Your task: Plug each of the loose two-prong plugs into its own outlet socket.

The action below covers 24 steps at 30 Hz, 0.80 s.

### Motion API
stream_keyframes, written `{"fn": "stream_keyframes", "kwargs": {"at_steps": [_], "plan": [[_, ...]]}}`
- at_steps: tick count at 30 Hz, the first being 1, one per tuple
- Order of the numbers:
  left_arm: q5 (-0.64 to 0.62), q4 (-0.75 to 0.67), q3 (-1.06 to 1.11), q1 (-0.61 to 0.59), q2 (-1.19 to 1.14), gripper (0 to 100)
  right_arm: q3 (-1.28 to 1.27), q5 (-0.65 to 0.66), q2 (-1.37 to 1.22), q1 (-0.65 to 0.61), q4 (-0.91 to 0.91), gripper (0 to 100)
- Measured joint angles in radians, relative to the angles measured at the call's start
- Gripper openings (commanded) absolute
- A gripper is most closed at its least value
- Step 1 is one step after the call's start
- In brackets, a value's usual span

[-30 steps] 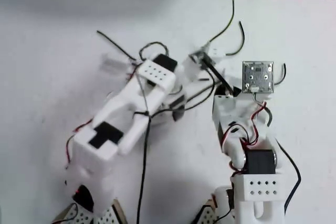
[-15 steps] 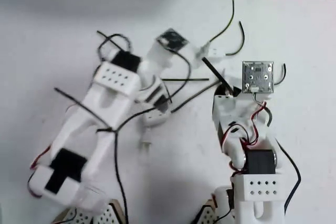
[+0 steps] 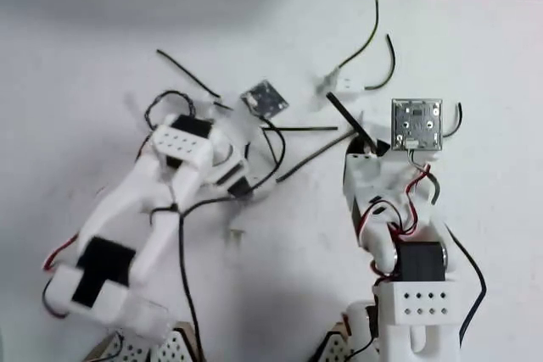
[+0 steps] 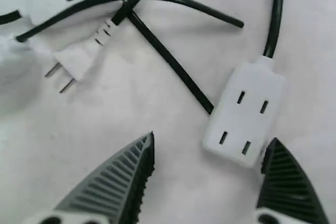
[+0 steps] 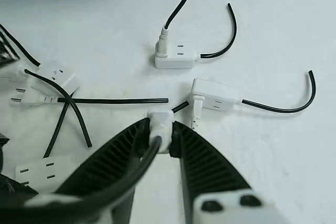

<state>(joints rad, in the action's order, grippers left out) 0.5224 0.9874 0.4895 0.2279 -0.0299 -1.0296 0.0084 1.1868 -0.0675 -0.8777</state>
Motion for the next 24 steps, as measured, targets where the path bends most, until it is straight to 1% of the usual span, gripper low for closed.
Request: {"fn": "stream_keyframes", "kwargs": {"at_steps": [5, 8, 10, 15, 17, 19, 22, 23, 24], "plan": [[0.018, -0.003, -0.060, 0.011, -0.141, 21, 0.000, 0.000, 0.000, 0.000, 0.000, 1.7], [0.018, -0.003, -0.089, 0.032, -0.163, 13, 0.000, 0.000, 0.000, 0.000, 0.000, 1.7], [0.020, 0.017, -0.110, 0.052, -0.163, 11, 0.000, 0.000, 0.000, 0.000, 0.000, 1.7], [0.018, 0.078, -0.143, 0.115, -0.152, 12, 0.000, 0.000, 0.000, 0.000, 0.000, 1.7], [0.008, 0.098, -0.144, 0.147, -0.127, 14, 0.000, 0.000, 0.000, 0.000, 0.000, 1.7], [-0.029, 0.109, -0.144, 0.180, -0.109, 18, 0.000, 0.000, 0.000, 0.000, 0.000, 1.7], [-0.080, 0.110, -0.144, 0.216, -0.101, 29, 0.000, 0.000, 0.000, 0.000, 0.000, 1.7], [-0.097, 0.110, -0.144, 0.222, -0.101, 31, 0.000, 0.000, 0.000, 0.000, 0.000, 1.7], [-0.114, 0.110, -0.137, 0.226, -0.100, 31, 0.000, 0.000, 0.000, 0.000, 0.000, 1.7]]}}
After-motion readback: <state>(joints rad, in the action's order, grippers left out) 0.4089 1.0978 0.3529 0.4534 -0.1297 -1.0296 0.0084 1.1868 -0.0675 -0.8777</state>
